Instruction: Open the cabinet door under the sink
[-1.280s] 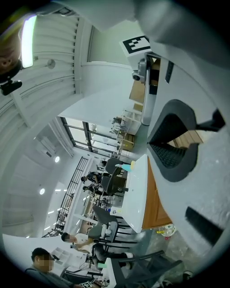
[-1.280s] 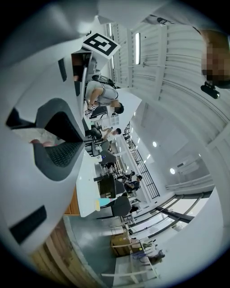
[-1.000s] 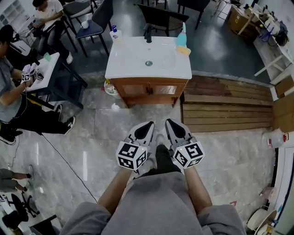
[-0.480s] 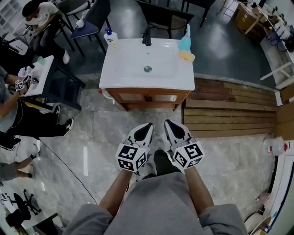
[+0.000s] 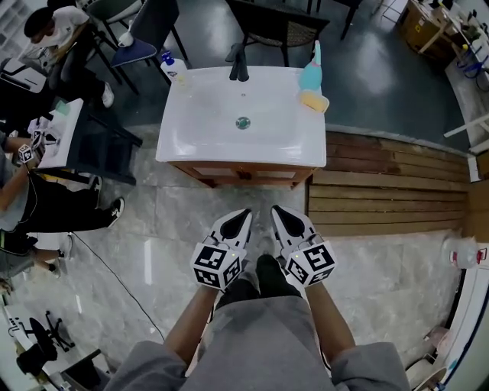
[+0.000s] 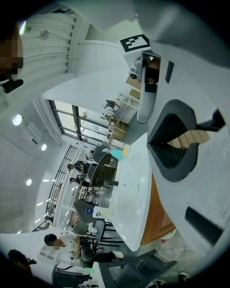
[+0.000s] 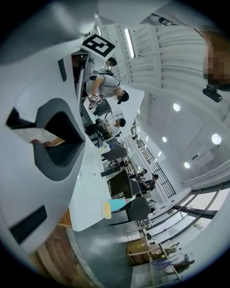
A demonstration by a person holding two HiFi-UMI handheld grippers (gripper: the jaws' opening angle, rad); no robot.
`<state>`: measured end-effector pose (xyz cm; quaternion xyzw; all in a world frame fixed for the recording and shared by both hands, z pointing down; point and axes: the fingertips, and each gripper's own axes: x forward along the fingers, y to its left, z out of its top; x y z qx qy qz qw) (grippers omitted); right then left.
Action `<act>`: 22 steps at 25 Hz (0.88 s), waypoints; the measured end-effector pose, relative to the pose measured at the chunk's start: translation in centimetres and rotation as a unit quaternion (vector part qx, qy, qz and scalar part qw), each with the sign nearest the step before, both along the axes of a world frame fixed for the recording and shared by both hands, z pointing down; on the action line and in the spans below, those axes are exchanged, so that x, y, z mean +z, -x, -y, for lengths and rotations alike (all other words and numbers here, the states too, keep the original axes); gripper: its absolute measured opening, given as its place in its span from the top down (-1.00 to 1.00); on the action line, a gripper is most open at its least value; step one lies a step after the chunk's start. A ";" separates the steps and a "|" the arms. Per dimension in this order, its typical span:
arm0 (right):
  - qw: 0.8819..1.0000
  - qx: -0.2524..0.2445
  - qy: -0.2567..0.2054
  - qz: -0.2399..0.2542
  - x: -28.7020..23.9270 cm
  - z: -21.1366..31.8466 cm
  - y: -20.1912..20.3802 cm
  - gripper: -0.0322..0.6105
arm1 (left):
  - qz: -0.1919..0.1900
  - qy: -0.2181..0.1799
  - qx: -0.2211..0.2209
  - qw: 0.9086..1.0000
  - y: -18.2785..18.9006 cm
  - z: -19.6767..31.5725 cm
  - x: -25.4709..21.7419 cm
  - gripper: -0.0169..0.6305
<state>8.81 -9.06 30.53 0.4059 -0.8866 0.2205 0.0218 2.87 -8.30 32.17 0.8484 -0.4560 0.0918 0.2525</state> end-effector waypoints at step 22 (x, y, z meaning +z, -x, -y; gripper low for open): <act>0.999 0.021 0.043 0.004 11.9 7.2 1.5 0.88 | 0.031 0.047 0.008 0.998 2.9 7.3 12.1 0.92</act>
